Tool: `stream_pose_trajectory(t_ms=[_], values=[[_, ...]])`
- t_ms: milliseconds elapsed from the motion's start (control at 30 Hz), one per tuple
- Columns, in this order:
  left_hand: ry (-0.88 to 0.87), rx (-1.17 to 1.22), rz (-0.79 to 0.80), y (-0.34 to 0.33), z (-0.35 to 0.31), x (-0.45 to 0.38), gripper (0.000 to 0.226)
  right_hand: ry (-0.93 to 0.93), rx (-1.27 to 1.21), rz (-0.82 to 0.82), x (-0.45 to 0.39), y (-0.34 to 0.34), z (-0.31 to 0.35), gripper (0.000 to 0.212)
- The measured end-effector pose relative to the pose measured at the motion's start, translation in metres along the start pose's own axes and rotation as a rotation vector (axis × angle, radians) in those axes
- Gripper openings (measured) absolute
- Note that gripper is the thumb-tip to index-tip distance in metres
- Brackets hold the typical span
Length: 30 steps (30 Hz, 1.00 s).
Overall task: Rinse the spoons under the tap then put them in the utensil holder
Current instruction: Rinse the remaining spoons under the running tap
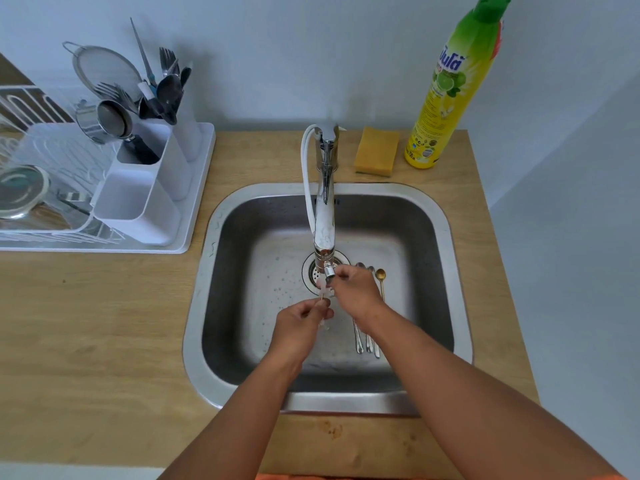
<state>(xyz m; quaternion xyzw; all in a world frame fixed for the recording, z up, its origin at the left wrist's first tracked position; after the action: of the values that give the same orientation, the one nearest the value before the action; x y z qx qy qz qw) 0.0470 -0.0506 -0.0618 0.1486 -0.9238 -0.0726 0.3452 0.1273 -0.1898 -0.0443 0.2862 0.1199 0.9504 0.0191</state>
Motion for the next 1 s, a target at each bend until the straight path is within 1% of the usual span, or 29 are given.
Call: stream_pose_trajectory(t_ms=[133,233,433,567,733,867,1000], values=[[0.019,0.007,0.005,0.006,-0.006,-0.002,0.019,-0.005,-0.053,-0.044,-0.01,0.002,0.012,0.02],[0.013,0.0,-0.012,0.007,-0.016,-0.006,0.021,-0.025,-0.072,-0.035,-0.009,0.0,0.009,0.011],[0.027,0.034,-0.063,0.002,-0.026,-0.015,0.026,-0.051,-0.076,0.023,-0.001,-0.006,-0.009,0.016],[0.039,-0.01,-0.033,0.003,-0.016,-0.006,0.032,-0.065,-0.066,0.034,0.001,-0.008,-0.019,0.017],[0.095,-0.107,0.054,0.008,0.014,0.011,0.024,-0.117,-0.103,0.015,-0.001,-0.006,-0.026,0.018],[0.065,-0.131,0.026,0.015,0.019,0.013,0.019,-0.139,-0.087,0.026,-0.001,-0.008,-0.031,0.018],[0.035,-0.149,0.01,0.012,0.016,0.011,0.02,-0.143,-0.045,0.033,0.006,-0.01,-0.038,0.018]])
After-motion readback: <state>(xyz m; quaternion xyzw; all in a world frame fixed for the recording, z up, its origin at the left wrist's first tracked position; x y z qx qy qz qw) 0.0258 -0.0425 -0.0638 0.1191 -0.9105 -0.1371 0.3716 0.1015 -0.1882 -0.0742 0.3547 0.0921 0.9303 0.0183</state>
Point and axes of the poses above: each hand's wrist, its own x-axis away from the middle knuckle, its own y-axis out of the back of the hand, z = x × y, the point moved 9 cm from there along -x, towards the middle knuckle, and after that the axes turned 7 degrees about -z, right-handed, at the moved point
